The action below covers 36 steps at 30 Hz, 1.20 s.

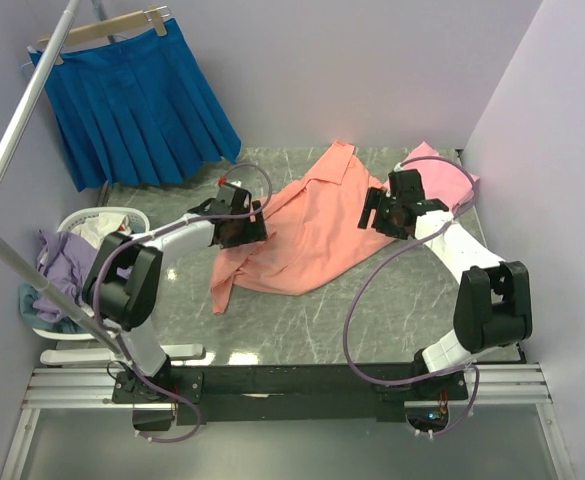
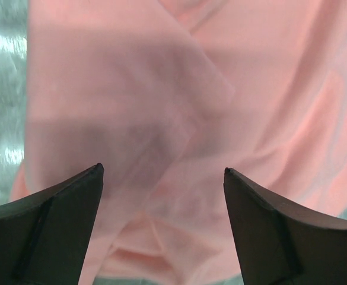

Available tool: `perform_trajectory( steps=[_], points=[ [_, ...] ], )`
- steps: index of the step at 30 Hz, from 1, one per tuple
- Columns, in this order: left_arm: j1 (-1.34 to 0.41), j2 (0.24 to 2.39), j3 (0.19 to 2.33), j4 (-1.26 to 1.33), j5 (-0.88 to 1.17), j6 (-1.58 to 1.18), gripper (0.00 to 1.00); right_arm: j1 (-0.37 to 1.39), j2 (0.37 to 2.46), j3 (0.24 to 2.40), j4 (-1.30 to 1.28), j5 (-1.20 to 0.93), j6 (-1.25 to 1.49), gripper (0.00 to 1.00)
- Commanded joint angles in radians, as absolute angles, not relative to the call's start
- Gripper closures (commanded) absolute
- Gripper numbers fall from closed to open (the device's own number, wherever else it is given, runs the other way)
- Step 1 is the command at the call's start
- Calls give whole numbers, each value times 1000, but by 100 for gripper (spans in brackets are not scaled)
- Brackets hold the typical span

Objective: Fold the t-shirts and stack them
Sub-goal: Flatten out the tshirt

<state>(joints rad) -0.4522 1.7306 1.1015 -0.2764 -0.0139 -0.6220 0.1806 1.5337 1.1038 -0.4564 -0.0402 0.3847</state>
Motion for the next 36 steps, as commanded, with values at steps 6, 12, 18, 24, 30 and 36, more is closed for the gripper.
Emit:
perform_trajectory(
  steps=[6,12,18,24,30,36],
  points=[
    [-456,1833,1144,-299,-205,-687,11,190,1539,1031,-414,-77,373,13],
    [-474,1922,1204,-336,-264,-672,38,193,1580,982,-362,-113,391,23],
    [-476,1951,1227,-356,-307,-655,99,193,1635,956,-328,-130,417,48],
    [-373,1741,1184,-350,-146,-669,99,193,1585,901,-302,-112,419,100],
    [-250,1525,1265,-451,-68,-614,99,193,1408,864,-333,-106,413,100],
    [-218,1479,1244,-465,-44,-630,97,192,1428,854,-267,-205,468,43]
  ],
)
